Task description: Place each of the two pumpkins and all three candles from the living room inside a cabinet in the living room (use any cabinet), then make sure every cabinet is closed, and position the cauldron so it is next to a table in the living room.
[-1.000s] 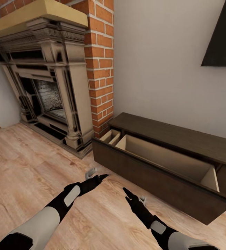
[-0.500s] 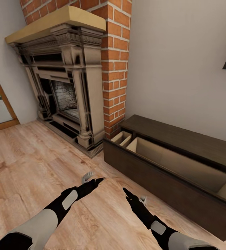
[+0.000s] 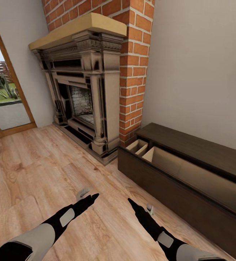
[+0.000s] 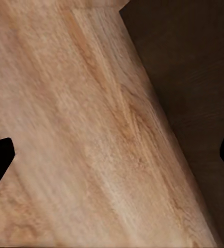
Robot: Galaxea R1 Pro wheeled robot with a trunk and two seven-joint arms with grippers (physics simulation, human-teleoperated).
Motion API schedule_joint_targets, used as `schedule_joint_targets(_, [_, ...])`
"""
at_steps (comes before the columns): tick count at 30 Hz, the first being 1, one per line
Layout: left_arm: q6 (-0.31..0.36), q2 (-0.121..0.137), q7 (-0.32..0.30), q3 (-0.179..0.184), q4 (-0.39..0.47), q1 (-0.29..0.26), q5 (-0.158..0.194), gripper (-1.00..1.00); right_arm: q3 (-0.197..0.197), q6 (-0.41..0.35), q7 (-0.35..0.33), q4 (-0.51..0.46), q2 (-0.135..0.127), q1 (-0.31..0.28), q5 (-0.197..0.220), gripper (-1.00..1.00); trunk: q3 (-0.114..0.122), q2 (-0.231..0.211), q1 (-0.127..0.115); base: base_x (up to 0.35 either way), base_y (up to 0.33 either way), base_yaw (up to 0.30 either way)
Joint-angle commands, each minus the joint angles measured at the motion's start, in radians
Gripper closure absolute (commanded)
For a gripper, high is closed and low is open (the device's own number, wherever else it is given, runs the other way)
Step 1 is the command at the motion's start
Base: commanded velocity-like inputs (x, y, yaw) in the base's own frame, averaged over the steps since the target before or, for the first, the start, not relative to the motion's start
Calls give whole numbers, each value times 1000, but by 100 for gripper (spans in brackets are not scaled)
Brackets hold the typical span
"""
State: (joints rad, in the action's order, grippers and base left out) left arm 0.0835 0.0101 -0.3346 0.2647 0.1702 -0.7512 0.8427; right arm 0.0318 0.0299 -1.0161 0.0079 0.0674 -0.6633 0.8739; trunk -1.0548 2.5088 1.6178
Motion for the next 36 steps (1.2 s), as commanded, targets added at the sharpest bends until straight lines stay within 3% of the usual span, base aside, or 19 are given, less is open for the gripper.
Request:
schedule_joint_targets(1, [5, 1, -2, 5, -1, 0, 11, -100, 4, 4, -2, 1, 0, 0, 4, -100, 1, 0, 0, 0, 0, 147])
schedule_joint_targets(27, [3, 0, 11, 2, -34, 0, 15, -100, 5, 67, -2, 1, -1, 10, 0, -100, 38, 0, 0, 0, 0, 132])
schedule_joint_targets(34, [4, 22, 11, 0, -34, 0, 14, -100, 4, 86, -2, 1, -2, 17, 2, -100, 46, 0, 0, 0, 0, 145])
schedule_joint_targets(36, [3, 22, 12, 0, -53, 0, 14, -100, 4, 101, 0, 2, -13, 17, 5, -100, 47, 0, 0, 0, 0, 122])
